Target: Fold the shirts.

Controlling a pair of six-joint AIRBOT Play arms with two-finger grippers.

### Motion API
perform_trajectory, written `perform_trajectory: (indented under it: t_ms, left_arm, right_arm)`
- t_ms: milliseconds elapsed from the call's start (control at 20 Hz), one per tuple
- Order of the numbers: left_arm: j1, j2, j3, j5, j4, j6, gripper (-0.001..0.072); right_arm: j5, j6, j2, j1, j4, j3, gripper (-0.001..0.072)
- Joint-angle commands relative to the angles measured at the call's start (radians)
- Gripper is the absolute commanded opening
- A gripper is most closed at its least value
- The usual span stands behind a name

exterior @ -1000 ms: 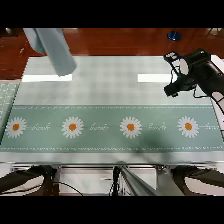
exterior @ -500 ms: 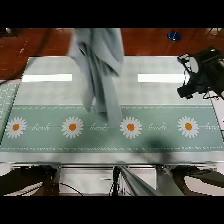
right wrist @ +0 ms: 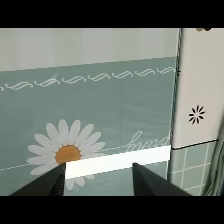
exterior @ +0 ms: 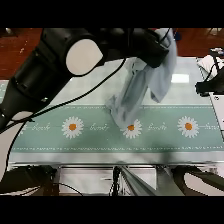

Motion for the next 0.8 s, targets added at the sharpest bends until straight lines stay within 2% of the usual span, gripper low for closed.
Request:
perform_trajectory:
  t_ms: [0,150,300,400,750]
  left_arm:
    - [0.011,-0.008,0.016,-0.026,0.028,0.0,0.0031]
    - [0.121,-0.033,0.015,-0.305,0.073,0.0,0.0031]
    - [0.248,-0.081,-0.014,-0.496,0.072,0.004,0.0031]
    - [0.324,-0.105,-0.069,-0.55,0.072,0.023,0.0031]
    - [0.466,-0.11,-0.427,-0.577,0.064,0.03,0.0031]
  right_arm:
    - [-0.031,-0.001,0.008,-0.034,0.053,0.0,0.0471]
    - [-0.05,-0.018,0.008,-0.034,0.101,0.0,0.0473]
    - [-0.073,-0.066,0.008,-0.034,0.178,0.0,0.0479]
    - [-0.076,-0.091,0.008,-0.034,0.216,0.0,0.0479]
    - [-0.106,-0.137,0.003,-0.033,0.338,-0.001,0.0477]
